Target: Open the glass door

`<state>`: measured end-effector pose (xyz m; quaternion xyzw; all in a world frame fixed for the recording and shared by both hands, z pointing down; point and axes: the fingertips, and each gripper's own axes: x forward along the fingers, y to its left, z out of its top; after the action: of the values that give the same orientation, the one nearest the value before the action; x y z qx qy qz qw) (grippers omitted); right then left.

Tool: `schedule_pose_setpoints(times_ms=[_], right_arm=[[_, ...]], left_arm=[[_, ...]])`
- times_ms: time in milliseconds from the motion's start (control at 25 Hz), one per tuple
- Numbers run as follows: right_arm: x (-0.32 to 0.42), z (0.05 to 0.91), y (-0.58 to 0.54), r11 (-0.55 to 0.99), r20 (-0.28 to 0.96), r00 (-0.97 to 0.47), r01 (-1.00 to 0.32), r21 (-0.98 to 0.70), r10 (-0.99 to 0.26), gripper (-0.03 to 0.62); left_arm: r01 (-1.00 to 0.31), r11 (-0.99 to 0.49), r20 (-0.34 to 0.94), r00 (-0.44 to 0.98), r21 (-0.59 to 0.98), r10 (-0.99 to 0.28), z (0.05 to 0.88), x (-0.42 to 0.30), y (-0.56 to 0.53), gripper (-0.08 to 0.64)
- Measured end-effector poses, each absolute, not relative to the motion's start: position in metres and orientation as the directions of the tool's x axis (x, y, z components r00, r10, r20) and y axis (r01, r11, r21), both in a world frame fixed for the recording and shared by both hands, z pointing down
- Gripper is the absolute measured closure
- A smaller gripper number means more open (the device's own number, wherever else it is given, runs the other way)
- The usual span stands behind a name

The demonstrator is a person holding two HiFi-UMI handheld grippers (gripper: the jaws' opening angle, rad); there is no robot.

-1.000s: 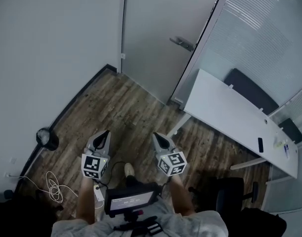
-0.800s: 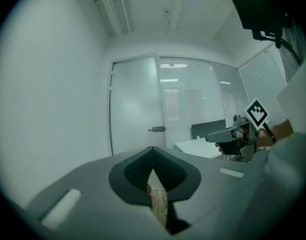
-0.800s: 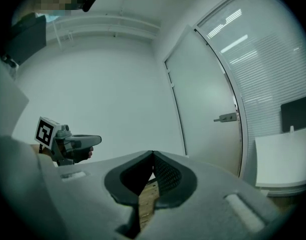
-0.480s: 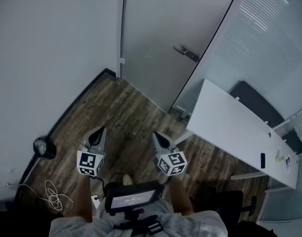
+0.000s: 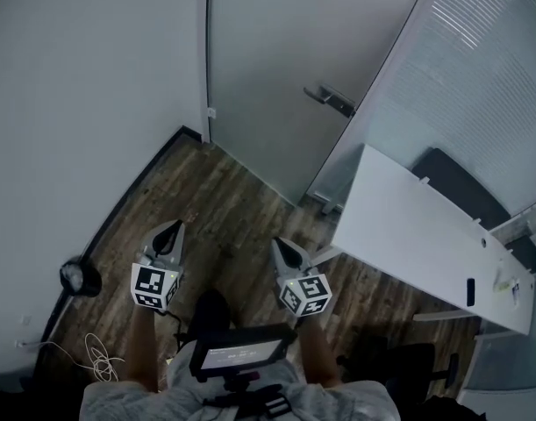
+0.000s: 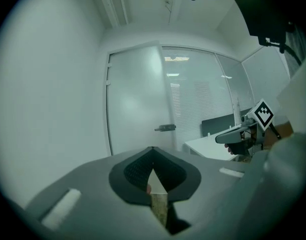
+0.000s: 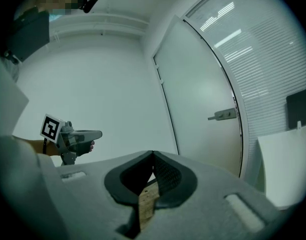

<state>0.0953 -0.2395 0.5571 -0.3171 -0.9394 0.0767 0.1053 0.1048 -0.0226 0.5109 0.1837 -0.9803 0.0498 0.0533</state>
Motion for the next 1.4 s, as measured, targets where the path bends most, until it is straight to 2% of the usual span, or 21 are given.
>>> schedule_pose_setpoints(times_ms=[440, 840, 1400], right_arm=[[-0.028, 0.565, -0.289, 0.891, 0.171, -0.883, 0.399, -0.217, 0.437, 0.591], [-0.134, 0.566, -0.305, 0.928, 0.184, -0.924, 0.290, -0.234, 0.335, 0.591], [-0.194, 0.571, -0.361, 0.966, 0.171, -0.976, 0.094, -0.242, 0.137, 0.591]], left_arm=[[-0.521, 0.852, 0.130, -0.850, -0.056, -0.511, 0.520, -0.061, -0.064, 0.556], [-0.640, 0.765, 0.128, -0.766, -0.067, -0.630, 0.516, -0.199, -0.099, 0.555], [-0.839, 0.513, 0.120, -0.537, -0.183, -0.835, 0.506, -0.297, -0.193, 0.541]])
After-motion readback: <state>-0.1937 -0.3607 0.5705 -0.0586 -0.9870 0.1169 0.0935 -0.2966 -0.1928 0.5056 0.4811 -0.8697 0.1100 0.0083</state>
